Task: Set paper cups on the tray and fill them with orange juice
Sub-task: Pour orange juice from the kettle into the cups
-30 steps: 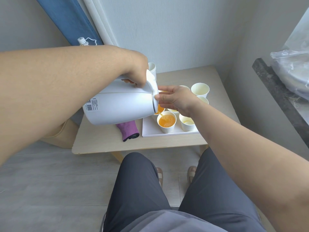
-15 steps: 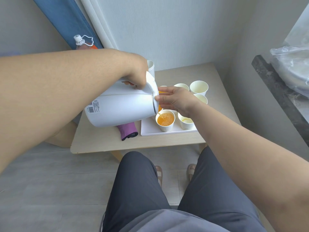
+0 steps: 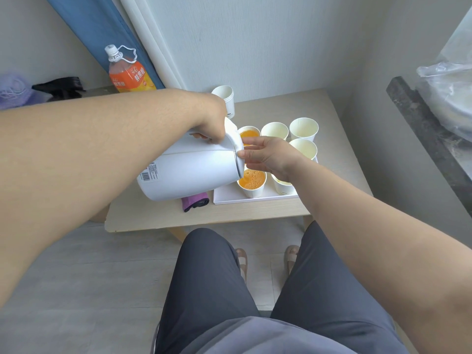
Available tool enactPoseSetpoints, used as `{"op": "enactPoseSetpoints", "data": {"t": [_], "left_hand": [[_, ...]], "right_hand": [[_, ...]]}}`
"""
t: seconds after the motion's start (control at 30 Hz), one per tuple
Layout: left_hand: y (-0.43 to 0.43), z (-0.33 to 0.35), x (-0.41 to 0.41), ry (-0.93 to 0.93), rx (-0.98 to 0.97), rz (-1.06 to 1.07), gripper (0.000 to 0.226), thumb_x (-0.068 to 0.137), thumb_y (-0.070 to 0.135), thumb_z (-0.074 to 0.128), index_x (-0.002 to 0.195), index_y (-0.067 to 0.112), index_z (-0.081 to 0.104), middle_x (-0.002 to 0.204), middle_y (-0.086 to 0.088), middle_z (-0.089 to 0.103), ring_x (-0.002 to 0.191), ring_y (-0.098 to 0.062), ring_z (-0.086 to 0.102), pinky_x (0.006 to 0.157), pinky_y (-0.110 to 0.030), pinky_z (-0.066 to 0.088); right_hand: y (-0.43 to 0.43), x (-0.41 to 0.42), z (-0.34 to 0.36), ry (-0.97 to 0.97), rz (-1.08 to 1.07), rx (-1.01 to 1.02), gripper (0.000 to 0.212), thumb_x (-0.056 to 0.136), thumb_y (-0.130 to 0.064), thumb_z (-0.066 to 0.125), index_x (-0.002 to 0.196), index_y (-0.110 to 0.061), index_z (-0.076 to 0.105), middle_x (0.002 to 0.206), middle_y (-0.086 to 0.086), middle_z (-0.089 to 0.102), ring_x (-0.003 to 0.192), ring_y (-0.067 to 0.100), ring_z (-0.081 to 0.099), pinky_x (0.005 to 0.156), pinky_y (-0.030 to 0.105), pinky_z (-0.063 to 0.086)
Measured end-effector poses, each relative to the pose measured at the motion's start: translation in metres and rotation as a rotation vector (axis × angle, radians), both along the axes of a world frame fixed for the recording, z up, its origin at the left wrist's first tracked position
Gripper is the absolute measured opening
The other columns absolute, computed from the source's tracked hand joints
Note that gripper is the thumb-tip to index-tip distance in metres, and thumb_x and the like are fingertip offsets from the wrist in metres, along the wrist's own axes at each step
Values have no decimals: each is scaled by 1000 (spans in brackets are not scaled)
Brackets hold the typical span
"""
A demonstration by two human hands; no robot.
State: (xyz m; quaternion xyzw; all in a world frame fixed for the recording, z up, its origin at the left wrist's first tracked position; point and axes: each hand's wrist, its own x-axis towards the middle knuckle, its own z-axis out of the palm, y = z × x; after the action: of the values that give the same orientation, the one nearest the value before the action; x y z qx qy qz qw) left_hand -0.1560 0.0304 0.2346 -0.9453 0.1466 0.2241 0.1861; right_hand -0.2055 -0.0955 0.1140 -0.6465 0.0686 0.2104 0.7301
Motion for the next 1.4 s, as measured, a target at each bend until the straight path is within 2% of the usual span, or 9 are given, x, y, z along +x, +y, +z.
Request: {"op": "enactPoseSetpoints", "data": {"t": [0.13, 0.4, 0.6, 0.77, 0.93, 1.07, 1.2, 1.3, 1.4], "left_hand": [[-4, -4, 1, 1, 14, -23, 24, 78, 14, 57, 96, 4, 71, 60, -5, 61, 55, -20, 52, 47, -25, 34], [-13, -10, 0, -7, 82, -63, 25, 80, 13, 55, 96, 5, 72, 57, -4, 59, 53, -19, 51, 46, -24, 33], [-16, -12, -4, 3, 131, -83, 27, 79, 11, 54, 99, 5, 71, 66, -6, 63, 55, -19, 52, 45, -24, 33], [-21, -13, -6, -2, 156, -91, 27, 80, 10, 54, 100, 5, 71, 63, -5, 60, 52, -18, 50, 44, -24, 32], [-18, -9, -7, -4, 106, -53, 25, 79, 11, 55, 97, 5, 71, 68, -7, 64, 55, -19, 52, 45, -23, 34], [-2, -5, -4, 17, -21, -4, 21, 76, 14, 61, 93, 5, 71, 63, -5, 64, 64, -23, 57, 52, -24, 38], [27, 0, -1, 32, -254, 130, 7, 75, 16, 67, 73, 11, 63, 59, -2, 62, 61, -21, 56, 59, -27, 40], [55, -1, -2, 123, -534, 304, 19, 77, 9, 71, 69, 12, 54, 43, 3, 55, 50, -18, 50, 53, -23, 41], [86, -5, -6, 180, -788, 469, 21, 80, 0, 69, 72, 12, 53, 43, 3, 51, 42, -10, 46, 40, -14, 39]], "right_hand": [[-3, 1, -3, 2, 2, 5, 47, 87, -9, 67, 132, -11, 55, 125, 8, 61, 103, 16, 59, 85, 21, 51], [-8, 1, -10, 5, 11, -18, 45, 87, -11, 68, 130, -13, 57, 119, 4, 64, 103, 15, 59, 90, 25, 50], [-10, 1, -11, 3, 36, -49, 45, 87, -13, 68, 131, -14, 57, 126, 5, 63, 103, 14, 59, 82, 19, 51], [-11, -1, -11, 4, 40, -63, 42, 88, -12, 66, 129, -13, 59, 126, 5, 63, 104, 15, 58, 83, 20, 50], [-14, 0, -7, -6, 37, -73, 45, 88, -14, 67, 131, -13, 57, 125, 4, 63, 103, 13, 60, 84, 21, 50], [-13, 3, -2, -20, 26, -124, 48, 86, -21, 70, 131, -14, 56, 125, 5, 63, 107, 16, 61, 80, 22, 52], [-6, 4, 11, -127, 19, -235, 41, 89, -25, 66, 128, -14, 59, 124, 5, 63, 108, 16, 59, 86, 28, 52], [5, 4, 23, -243, 53, -397, 40, 90, -28, 64, 128, -20, 60, 125, 1, 62, 110, 18, 60, 93, 32, 50], [15, 4, 36, -398, 146, -631, 45, 90, -34, 61, 134, -27, 53, 132, -2, 58, 119, 16, 55, 96, 27, 43]]}}
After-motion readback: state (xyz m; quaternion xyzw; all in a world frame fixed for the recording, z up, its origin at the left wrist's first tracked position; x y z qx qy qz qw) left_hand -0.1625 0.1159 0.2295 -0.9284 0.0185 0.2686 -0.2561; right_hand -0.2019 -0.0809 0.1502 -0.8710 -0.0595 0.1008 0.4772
